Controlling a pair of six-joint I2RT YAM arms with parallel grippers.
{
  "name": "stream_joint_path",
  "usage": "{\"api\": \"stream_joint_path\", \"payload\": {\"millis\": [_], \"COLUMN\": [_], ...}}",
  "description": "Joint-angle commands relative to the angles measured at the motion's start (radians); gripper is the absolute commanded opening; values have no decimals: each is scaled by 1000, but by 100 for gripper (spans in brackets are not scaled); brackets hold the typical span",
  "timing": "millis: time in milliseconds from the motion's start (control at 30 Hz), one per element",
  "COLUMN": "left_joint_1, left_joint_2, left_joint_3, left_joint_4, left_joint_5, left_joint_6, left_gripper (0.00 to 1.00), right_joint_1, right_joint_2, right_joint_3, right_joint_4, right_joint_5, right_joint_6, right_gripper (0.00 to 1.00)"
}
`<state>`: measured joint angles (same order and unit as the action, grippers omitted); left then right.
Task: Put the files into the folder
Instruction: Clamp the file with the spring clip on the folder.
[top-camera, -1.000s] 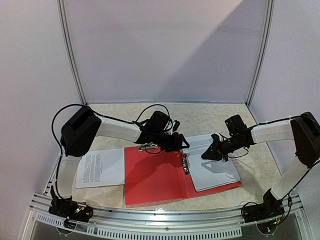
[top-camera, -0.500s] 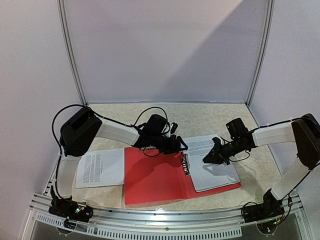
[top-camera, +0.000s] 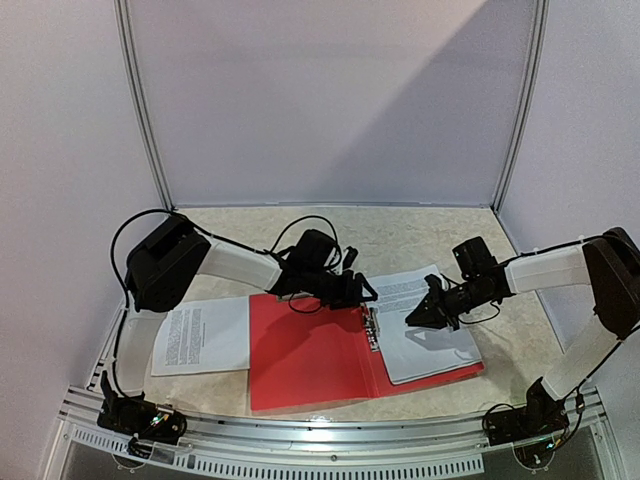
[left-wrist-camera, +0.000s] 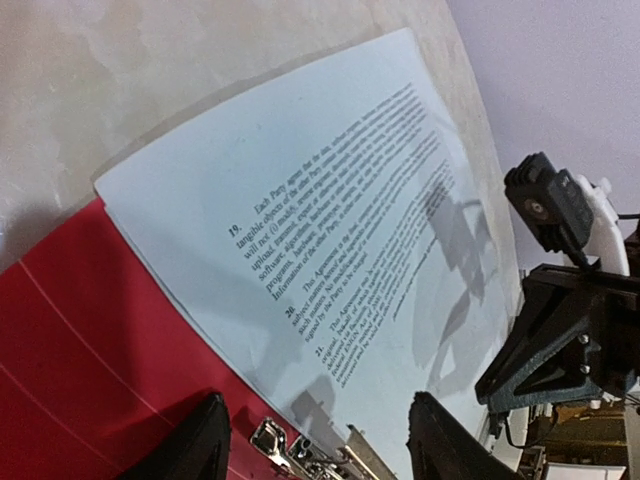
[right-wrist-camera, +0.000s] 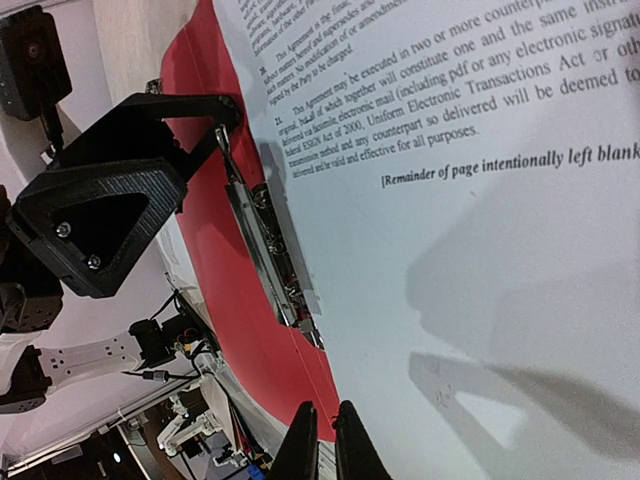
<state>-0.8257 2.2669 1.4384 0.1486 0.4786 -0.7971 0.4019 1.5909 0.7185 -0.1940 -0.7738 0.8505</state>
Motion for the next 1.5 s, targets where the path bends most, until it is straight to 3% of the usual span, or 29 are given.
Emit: {"api": "stream_joint_path", "payload": {"millis": [0, 433, 967, 1067, 1200, 1300, 1467], "left_joint_1": [13, 7, -43, -56, -66, -58, -37], "left_joint_2": [27, -79, -144, -155, -176, -232, -291], "left_joint_3": [7, -85, -135, -141, -134, -102, 47], "left_joint_4": [11, 149, 217, 214, 200, 85, -380], "left_joint_5": [32, 112, 182, 186, 181, 92, -274], "left_joint_6": [-10, -88, -142, -145, -145, -81, 28], "left_gripper": [61, 48, 46, 46, 46, 51, 61], "right_joint_1": [-11, -12, -13, -13, -9, 17, 82], "right_joint_2": [-9, -8, -2, 1, 1, -2, 43], "right_joint_3": [-19, -49, -71, -71, -63, -27, 67], "right_joint_4": [15, 50, 81, 95, 127, 131, 110], "right_joint_5": [-10, -16, -26, -38, -57, -54, -38], "right_joint_6": [-10, -2, 2, 2, 21, 54, 85], "right_gripper": [7, 7, 9, 15, 29, 36, 36]}}
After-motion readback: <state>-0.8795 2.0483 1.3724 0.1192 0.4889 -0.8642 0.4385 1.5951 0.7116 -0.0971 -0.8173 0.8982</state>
